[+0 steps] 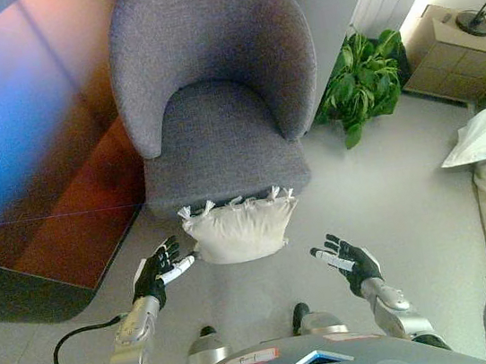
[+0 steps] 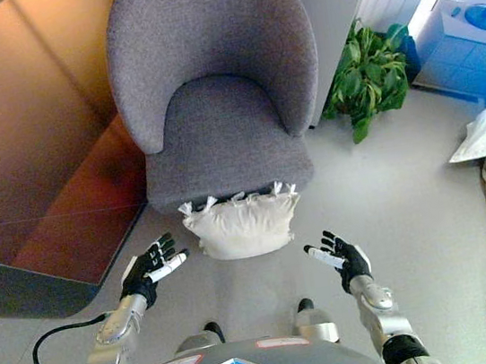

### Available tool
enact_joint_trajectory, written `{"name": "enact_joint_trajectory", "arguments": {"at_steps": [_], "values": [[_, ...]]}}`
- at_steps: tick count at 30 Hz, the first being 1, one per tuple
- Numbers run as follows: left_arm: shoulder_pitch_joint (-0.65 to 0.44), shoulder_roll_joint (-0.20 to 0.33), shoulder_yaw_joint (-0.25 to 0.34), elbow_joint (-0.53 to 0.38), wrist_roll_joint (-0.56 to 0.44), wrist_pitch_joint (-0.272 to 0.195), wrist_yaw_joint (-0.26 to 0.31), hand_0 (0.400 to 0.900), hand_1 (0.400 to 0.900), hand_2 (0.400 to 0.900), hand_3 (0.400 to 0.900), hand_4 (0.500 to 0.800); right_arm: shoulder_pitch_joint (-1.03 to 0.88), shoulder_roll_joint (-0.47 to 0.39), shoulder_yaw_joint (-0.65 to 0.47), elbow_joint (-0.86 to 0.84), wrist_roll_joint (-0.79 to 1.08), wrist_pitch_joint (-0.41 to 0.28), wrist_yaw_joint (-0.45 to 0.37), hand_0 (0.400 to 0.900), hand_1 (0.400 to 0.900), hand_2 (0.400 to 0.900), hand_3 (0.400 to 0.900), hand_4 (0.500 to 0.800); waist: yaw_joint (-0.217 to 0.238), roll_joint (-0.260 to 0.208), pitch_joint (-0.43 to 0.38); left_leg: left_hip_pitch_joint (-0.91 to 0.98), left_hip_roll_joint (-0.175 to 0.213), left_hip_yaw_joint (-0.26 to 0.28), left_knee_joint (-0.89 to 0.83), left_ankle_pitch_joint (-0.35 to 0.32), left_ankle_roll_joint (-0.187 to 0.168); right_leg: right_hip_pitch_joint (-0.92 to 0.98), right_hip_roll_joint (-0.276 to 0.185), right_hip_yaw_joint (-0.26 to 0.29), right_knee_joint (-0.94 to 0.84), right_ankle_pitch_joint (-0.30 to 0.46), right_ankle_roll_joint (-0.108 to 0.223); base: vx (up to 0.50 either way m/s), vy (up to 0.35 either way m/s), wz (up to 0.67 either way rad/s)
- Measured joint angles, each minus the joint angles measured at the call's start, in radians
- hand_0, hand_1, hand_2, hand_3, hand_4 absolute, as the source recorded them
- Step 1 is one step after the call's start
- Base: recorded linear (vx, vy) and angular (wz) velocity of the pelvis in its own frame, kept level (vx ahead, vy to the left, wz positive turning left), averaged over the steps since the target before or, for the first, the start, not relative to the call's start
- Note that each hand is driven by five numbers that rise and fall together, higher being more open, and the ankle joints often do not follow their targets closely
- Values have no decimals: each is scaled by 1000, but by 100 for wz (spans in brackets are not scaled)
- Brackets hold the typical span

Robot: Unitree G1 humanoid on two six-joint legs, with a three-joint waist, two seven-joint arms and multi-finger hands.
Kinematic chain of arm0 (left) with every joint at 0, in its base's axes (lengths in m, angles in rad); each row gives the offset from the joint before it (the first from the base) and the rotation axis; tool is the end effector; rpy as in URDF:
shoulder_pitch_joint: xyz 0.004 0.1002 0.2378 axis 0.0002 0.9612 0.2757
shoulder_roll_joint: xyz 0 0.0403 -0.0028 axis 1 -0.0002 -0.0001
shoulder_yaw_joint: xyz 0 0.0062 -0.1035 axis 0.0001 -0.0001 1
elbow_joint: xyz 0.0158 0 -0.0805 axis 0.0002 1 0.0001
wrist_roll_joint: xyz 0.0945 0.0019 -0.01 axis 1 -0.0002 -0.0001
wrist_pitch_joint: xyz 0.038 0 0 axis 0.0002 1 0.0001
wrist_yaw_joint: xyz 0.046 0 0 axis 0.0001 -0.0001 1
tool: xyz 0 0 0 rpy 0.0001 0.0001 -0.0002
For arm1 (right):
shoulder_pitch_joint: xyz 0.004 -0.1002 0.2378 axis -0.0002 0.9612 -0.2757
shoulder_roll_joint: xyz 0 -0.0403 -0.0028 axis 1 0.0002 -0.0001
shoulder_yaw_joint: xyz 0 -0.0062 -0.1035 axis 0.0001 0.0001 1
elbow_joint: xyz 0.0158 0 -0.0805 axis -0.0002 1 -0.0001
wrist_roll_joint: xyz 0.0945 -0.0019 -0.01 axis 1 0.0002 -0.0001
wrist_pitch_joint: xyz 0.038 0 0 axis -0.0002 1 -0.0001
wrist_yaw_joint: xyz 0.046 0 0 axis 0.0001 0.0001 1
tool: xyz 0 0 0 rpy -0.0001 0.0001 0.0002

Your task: Pick up the pillow and put it on the sofa.

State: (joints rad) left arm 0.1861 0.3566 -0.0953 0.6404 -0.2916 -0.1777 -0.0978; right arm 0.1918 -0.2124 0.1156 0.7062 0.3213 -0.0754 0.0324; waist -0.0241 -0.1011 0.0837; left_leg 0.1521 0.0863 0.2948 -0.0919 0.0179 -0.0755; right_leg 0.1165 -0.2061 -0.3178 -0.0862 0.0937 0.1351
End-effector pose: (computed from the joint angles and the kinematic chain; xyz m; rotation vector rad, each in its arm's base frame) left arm 0.1015 0.2448 -0.0630 0.0693 0.6438 0.0544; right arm 0.0873 -0.2033 -0.0859 0.0830 0.8157 -0.1082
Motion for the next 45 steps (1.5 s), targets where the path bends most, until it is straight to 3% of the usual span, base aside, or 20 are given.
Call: {"name": "enact_joint_trajectory", "arguments": {"at_steps": [18,22,37,42,45], "values": [[18,11,-42,-27,2,3,-37,900,900,900,900,800,21,-2,42,-14,-62,-1,1,900,900,900,900,800,-6,-8,1,-2,2,11,0,-3,-3,-10,1,8,0,0,0,1,-7,-3],[21,15,-47,-27,-26,7,-76,900,900,900,900,800,24,-2,43,-25,-58,0,2,900,900,900,900,800,-6,-8,10,-3,2,12,0,-3,-3,-11,2,7,0,0,0,5,-8,0],[27,15,-50,-27,-78,48,-110,900,900,900,900,800,23,-3,69,-42,-39,9,30,900,900,900,900,800,-4,5,23,-1,7,15,11,-3,-4,-10,6,6,-1,0,0,15,-44,-2],[27,12,-50,-27,-124,79,-123,900,900,900,900,800,16,-8,74,-50,-36,41,67,900,900,900,900,800,4,13,29,4,21,16,24,-2,-8,-12,18,9,-4,-4,-5,5,-150,-18],[26,13,-49,-26,-159,80,-130,900,900,900,900,800,-3,-15,76,-52,-25,64,91,900,900,900,900,800,11,13,56,-46,56,6,157,-42,-18,-16,34,16,-3,-17,-26,-28,-139,-17]]}}
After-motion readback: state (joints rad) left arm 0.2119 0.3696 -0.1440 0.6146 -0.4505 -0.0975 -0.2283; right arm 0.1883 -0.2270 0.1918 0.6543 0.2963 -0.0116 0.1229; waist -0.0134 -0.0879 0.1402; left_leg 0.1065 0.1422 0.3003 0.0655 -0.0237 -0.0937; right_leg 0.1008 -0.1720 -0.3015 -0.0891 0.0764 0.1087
